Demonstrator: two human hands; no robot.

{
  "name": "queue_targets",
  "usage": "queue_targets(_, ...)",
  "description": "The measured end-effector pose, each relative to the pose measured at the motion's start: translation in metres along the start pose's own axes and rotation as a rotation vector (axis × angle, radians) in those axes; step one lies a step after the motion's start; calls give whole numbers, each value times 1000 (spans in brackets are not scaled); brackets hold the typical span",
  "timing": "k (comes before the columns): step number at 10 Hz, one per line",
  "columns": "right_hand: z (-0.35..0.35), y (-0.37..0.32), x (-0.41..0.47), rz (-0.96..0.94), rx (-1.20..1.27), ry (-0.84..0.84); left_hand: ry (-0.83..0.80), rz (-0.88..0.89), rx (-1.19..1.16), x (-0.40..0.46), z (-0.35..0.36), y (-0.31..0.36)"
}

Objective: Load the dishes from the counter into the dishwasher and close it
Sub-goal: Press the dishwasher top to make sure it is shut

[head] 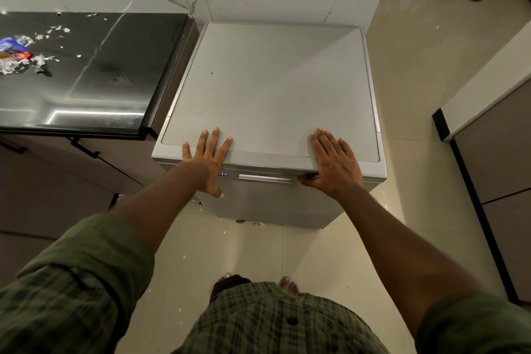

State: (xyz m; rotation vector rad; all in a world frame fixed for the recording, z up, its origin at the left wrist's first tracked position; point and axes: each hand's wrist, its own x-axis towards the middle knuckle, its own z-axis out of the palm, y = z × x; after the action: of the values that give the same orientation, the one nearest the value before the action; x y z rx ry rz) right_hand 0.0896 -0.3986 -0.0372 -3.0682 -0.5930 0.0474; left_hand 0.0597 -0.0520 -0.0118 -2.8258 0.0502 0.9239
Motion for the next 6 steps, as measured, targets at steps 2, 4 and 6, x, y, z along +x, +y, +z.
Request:
queue_targets(2,0,-1,0,3,1,0,-13,0,1,-2,-2,1)
queue_targets(4,1,-1,0,1,4,0,-20,3,7,-3,-2,2)
queue_targets(6,2,0,0,1,2,-1,-16,4,11,-1,-1,2)
